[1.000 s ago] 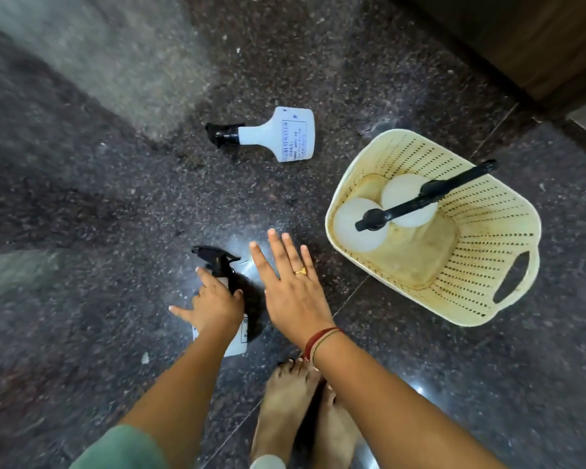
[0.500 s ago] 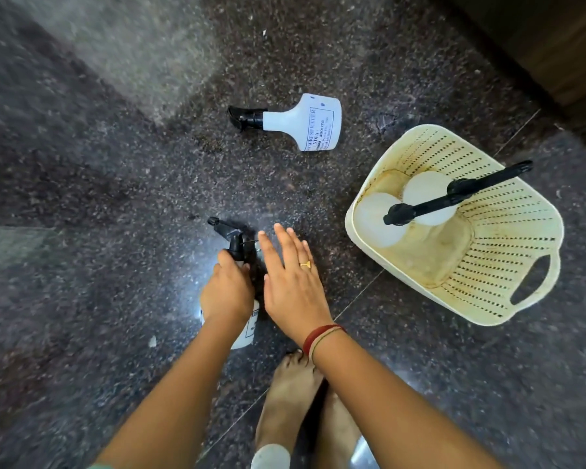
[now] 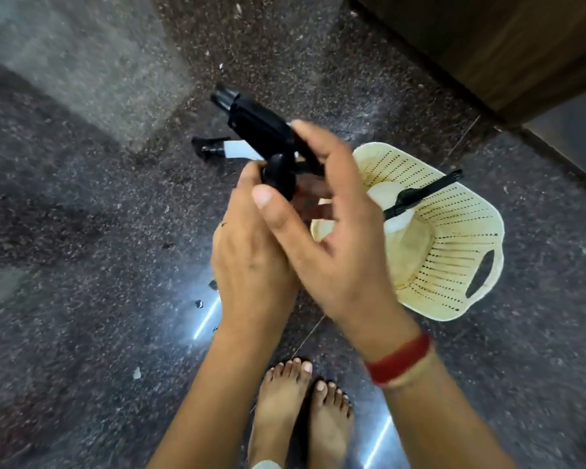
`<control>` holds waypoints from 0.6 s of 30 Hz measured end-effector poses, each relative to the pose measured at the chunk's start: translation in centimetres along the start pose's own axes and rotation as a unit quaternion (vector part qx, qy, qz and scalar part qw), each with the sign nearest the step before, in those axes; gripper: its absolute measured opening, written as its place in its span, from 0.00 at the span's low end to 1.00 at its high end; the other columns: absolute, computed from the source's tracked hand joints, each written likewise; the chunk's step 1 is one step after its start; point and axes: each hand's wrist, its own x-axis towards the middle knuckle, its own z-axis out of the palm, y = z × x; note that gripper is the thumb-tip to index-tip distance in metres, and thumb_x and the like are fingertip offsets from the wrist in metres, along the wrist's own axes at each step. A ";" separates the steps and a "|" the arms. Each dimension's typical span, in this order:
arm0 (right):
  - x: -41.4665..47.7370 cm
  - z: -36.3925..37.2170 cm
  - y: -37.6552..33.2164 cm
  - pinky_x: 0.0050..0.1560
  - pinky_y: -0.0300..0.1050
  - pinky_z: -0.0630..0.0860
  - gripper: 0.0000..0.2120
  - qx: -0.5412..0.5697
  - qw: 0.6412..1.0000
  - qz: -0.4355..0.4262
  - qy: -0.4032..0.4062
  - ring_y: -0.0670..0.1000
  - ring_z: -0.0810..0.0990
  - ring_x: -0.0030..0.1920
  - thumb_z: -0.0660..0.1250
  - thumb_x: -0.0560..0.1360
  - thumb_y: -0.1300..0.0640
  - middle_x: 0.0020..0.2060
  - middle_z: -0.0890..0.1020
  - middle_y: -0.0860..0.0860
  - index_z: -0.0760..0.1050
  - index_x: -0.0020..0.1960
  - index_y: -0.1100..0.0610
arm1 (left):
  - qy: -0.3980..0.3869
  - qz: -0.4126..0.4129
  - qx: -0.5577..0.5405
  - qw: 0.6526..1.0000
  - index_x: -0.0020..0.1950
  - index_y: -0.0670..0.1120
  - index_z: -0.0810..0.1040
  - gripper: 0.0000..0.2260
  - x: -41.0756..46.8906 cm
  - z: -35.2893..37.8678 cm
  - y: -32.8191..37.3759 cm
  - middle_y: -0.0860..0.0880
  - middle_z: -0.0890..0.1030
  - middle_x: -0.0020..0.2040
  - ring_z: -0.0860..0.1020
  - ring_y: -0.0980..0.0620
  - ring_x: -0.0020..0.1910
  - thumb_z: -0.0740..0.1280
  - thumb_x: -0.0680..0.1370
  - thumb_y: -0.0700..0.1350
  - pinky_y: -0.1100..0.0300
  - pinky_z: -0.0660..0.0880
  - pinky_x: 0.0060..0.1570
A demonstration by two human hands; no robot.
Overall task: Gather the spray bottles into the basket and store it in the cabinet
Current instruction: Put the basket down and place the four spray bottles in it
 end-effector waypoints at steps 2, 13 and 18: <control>0.5 -3.3 -1.2 0.49 0.47 0.79 0.18 -0.023 0.999 0.013 0.040 0.47 0.81 0.51 0.69 0.72 0.51 0.53 0.79 0.46 0.71 0.60 0.51 | -0.008 0.030 -0.034 0.999 0.65 0.53 0.64 0.15 -0.2 0.6 2.6 0.50 0.81 0.53 0.77 0.49 0.46 0.57 0.79 0.52 0.54 0.70 0.39; -1.3 -16.9 -0.4 0.47 0.48 0.78 0.10 -0.180 0.961 0.100 0.185 0.46 0.81 0.43 0.70 0.70 0.51 0.43 0.81 0.44 0.77 0.51 0.47 | -0.162 0.184 -0.139 0.959 0.67 0.45 0.63 0.21 -5.0 6.9 12.3 0.44 0.79 0.55 0.77 0.44 0.50 0.58 0.76 0.51 0.46 0.76 0.42; -3.3 -20.5 2.6 0.40 0.47 0.75 0.06 -0.206 0.946 0.174 0.182 0.45 0.77 0.36 0.68 0.68 0.47 0.37 0.80 0.49 0.77 0.44 0.47 | -0.274 0.227 -0.136 0.925 0.66 0.42 0.67 0.20 -6.4 10.0 12.7 0.46 0.79 0.54 0.77 0.46 0.49 0.58 0.76 0.49 0.49 0.75 0.43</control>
